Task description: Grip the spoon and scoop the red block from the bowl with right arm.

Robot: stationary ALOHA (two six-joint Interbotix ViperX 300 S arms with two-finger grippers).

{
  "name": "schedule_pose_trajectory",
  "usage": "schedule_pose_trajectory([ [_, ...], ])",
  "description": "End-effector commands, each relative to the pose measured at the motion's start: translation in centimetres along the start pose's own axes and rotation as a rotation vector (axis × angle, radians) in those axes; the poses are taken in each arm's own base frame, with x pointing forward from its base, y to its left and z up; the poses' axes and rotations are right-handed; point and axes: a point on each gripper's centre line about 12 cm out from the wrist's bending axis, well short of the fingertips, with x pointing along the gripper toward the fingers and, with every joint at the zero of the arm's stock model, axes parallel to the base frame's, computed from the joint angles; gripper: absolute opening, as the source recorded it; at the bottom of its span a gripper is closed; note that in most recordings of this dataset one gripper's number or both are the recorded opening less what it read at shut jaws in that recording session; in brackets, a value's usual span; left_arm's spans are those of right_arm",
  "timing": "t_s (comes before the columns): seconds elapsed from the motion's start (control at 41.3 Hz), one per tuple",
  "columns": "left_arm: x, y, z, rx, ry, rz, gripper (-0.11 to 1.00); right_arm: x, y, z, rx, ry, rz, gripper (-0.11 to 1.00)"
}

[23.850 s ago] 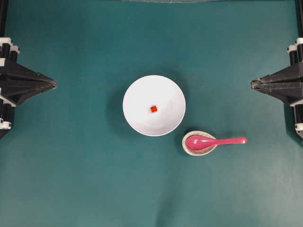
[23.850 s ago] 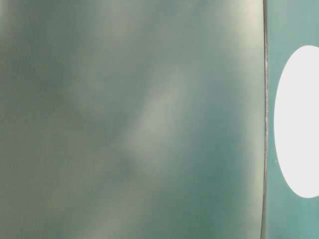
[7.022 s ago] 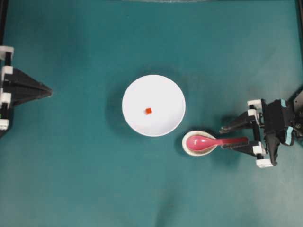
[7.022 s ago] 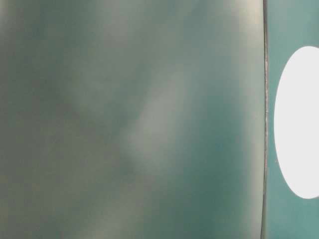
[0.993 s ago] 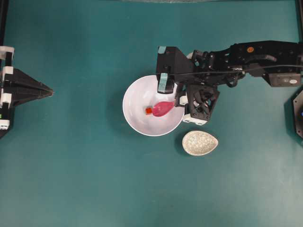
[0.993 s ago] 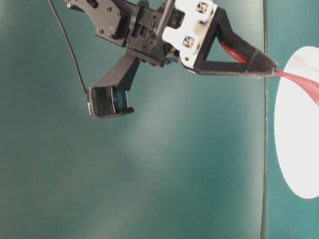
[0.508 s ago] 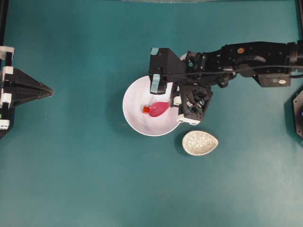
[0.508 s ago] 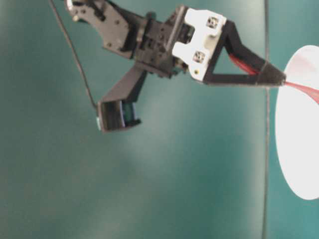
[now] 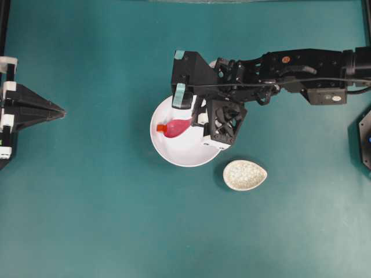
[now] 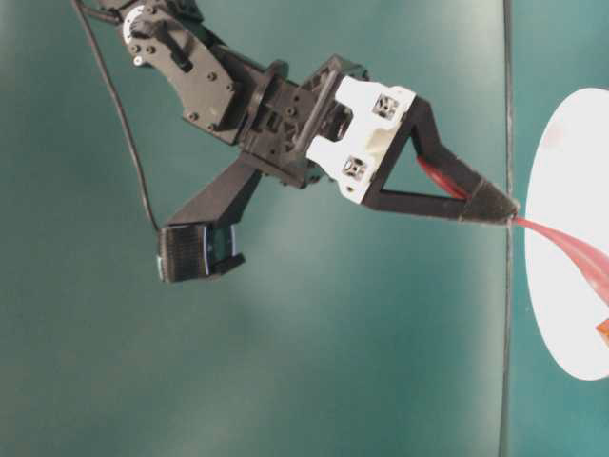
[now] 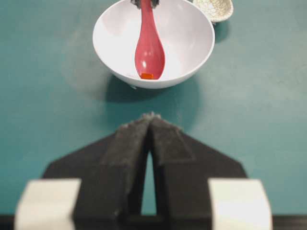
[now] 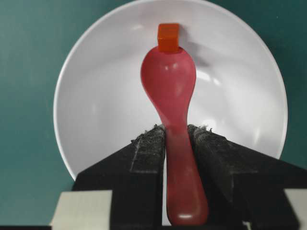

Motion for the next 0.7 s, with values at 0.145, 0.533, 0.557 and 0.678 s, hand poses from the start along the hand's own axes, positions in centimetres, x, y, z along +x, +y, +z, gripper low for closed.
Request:
schedule_pose_trajectory([
  [0.145,-0.1,0.1,0.7,0.002,-0.021,0.004,0.00,-1.5,0.3,2.1,0.012,-0.073,0.007,0.25],
  [0.533,0.0,0.1,0.6,0.002,-0.017,0.003,0.00,-2.6,0.5,2.2,0.009,-0.098,0.008,0.25],
  [0.557,0.0,0.1,0.6,0.003,-0.018,0.004,0.00,-2.6,0.5,2.2,0.009,-0.098,0.008,0.25],
  [0.678,0.0,0.1,0.6,0.003,-0.018,0.004,0.00,-2.7,0.5,2.2,0.009,-0.102,0.008,0.25],
])
